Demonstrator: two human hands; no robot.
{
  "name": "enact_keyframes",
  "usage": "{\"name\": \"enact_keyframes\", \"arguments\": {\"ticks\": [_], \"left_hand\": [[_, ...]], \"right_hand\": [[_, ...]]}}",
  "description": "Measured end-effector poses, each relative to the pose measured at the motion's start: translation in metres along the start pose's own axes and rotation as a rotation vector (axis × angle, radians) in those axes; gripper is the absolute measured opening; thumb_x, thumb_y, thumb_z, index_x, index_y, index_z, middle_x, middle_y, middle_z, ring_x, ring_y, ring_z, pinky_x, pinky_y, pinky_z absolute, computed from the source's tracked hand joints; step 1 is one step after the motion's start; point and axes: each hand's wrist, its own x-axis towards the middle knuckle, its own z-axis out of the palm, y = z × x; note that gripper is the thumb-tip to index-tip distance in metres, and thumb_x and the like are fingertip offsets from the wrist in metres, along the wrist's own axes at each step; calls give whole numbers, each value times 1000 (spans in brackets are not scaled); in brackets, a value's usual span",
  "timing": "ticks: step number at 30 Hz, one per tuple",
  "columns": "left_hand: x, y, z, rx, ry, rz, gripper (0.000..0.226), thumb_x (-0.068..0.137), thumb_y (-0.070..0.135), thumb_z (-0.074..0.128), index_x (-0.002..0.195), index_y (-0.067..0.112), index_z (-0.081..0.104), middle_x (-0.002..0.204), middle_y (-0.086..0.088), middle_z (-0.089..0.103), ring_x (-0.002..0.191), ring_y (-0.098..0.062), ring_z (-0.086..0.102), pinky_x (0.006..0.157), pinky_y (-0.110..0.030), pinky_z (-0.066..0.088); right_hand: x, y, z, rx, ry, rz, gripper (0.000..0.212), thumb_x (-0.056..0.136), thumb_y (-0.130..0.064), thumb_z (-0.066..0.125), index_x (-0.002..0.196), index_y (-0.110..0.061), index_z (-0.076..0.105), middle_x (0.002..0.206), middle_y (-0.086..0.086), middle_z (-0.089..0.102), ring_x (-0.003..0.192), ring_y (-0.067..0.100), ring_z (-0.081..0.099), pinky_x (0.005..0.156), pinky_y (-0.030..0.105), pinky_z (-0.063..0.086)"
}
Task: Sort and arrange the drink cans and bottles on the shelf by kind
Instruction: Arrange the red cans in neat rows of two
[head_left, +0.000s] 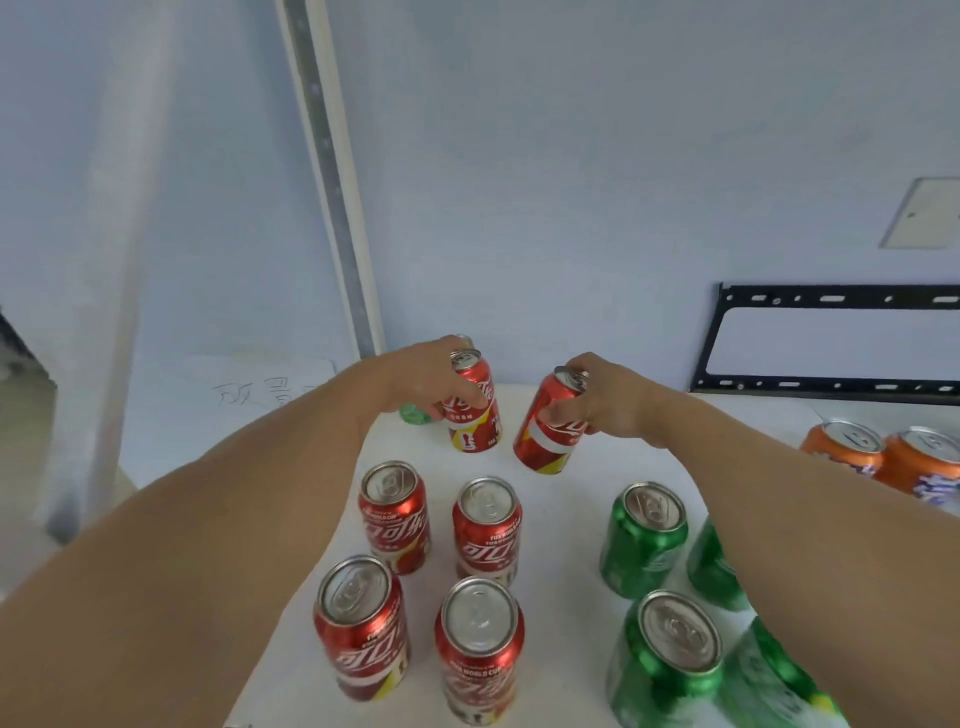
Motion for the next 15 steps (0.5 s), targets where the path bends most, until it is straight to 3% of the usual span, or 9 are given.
{"name": "enact_keyframes", "arguments": {"ticks": [3,7,11,15], "left_hand": [[-14,-7,-5,50,8,-6,72,67,27,88,128,29,51,119,-2,65,107,-25,64,80,-42,62],[-23,-19,-10,141,9,6,61,68,26,86,120,29,53,116,0,66,104,-23,64,80,-45,61],[-22,-34,-15,217,12,-21,77,65,30,87,130,30,46,120,-2,62,105,-25,62,78,-44,62],[-16,-45,-14,253,0,6,67,71,24,85,125,26,46,113,0,63,100,-22,63,77,-40,62]], "right_hand": [[-5,-12,11,-12,-3,-19,68,74,-33,82,129,-22,43,118,6,58,100,25,61,86,45,58],[-4,-25,25,-35,-1,-29,69,75,-36,81,130,-22,42,120,5,59,104,26,61,90,46,55],[1,-33,36,-24,7,-6,70,78,-34,80,133,-21,40,123,5,57,106,27,59,92,45,54],[5,-36,46,-9,32,40,72,79,-33,79,136,-21,38,121,3,56,107,27,58,93,44,53]]}}
